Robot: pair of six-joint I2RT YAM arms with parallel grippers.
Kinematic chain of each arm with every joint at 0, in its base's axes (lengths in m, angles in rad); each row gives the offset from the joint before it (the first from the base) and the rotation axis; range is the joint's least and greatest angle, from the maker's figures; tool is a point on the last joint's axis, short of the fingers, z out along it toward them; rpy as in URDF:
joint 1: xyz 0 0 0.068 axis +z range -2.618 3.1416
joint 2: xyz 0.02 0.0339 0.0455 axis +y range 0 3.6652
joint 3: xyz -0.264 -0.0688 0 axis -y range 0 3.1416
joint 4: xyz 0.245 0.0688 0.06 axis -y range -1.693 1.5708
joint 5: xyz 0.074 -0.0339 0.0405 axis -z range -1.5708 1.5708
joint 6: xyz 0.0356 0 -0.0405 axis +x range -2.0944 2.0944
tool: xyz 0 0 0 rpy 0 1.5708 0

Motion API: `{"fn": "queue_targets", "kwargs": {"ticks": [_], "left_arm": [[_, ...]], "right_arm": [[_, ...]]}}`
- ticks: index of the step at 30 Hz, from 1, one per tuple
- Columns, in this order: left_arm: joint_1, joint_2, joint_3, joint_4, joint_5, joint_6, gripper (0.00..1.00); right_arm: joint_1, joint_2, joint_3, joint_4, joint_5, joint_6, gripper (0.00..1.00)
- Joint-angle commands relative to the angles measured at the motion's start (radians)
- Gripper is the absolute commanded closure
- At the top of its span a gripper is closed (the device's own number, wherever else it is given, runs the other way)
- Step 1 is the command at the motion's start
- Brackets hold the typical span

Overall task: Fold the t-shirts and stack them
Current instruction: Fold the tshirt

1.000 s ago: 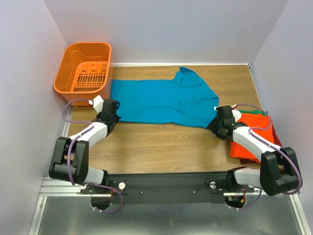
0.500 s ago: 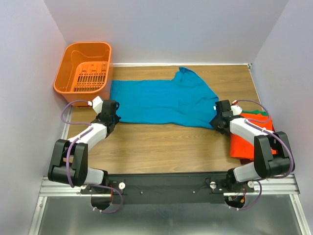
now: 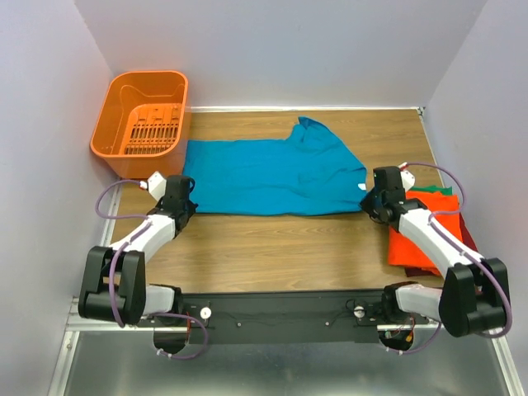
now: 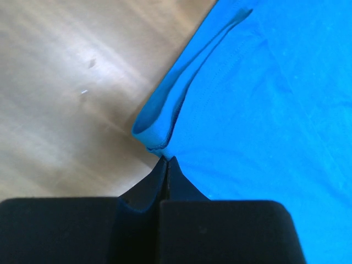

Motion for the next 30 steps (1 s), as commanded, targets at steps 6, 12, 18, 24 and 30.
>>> {"fn": "queue_targets", "kwargs": {"ticks": [6,12,18,24,30], "left_arm": [[0.057,-0.169,-0.086,-0.097,0.019,-0.063,1.0],[0.066,-0.258,-0.119,-0.135,0.011,-0.076,1.0],[0.069,-0.33,-0.126,-0.184,-0.01,-0.079,1.0],[0.071,-0.39,-0.129,-0.218,-0.004,-0.096,1.0],[0.072,-0.477,-0.141,-0.259,-0.02,-0.11,1.0]], "right_arm": [[-0.008,-0.189,-0.049,-0.184,-0.09,-0.018,0.98],[-0.008,-0.301,-0.067,-0.264,-0.141,-0.015,0.98],[-0.009,-0.343,-0.075,-0.298,-0.188,-0.003,0.98],[-0.009,-0.344,-0.052,-0.345,-0.194,-0.007,0.97],[-0.008,-0.378,-0.027,-0.407,-0.221,0.005,0.97]]}}
